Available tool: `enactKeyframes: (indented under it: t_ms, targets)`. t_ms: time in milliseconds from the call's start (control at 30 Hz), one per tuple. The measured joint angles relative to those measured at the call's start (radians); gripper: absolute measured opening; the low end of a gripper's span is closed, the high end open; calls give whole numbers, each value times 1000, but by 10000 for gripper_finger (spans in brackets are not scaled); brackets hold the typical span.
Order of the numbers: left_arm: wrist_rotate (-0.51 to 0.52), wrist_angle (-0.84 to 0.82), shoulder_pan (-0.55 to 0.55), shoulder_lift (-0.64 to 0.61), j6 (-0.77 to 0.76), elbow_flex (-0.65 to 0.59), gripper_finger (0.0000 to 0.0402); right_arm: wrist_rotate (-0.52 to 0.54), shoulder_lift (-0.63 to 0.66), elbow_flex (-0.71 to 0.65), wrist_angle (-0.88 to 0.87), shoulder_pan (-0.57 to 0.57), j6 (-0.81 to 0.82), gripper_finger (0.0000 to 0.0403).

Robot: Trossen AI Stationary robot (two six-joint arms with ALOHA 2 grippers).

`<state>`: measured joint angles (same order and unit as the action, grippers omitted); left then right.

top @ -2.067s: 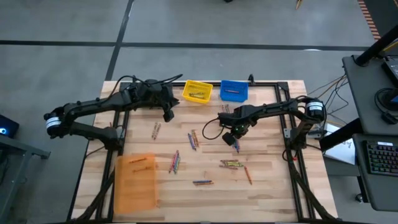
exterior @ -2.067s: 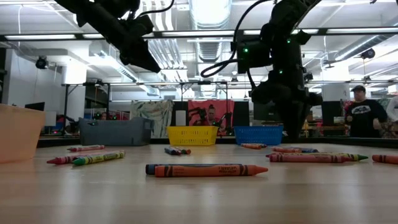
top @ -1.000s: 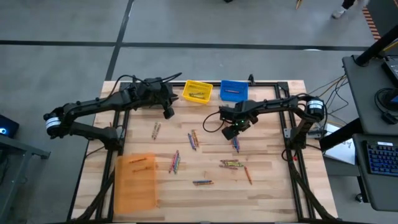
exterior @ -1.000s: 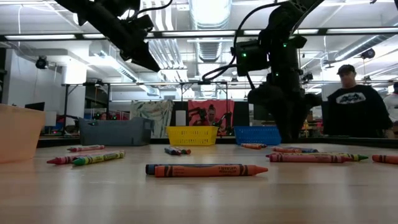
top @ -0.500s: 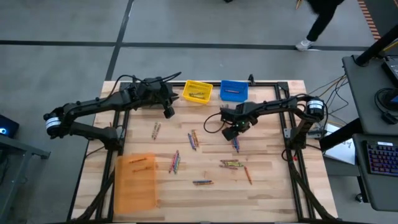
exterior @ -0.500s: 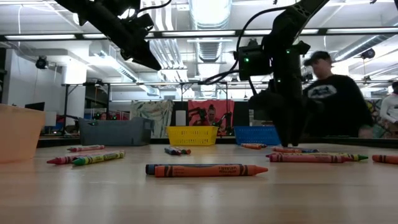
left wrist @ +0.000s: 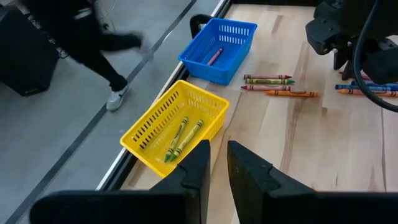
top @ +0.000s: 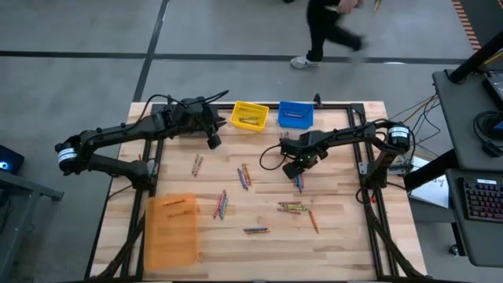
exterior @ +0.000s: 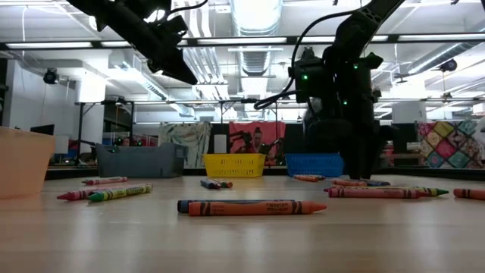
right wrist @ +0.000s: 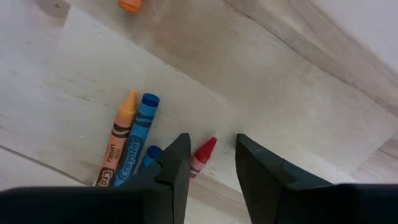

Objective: Sort crayons
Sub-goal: Put the red crayon into the blue bin

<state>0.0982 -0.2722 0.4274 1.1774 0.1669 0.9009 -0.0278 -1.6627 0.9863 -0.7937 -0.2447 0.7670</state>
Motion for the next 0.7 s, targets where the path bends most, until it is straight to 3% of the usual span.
enactKeyframes:
  t_ms: [700]
  targets:
    - [0,-1,0,0,-3,0,38,5,0,3,3,0,-1,9]
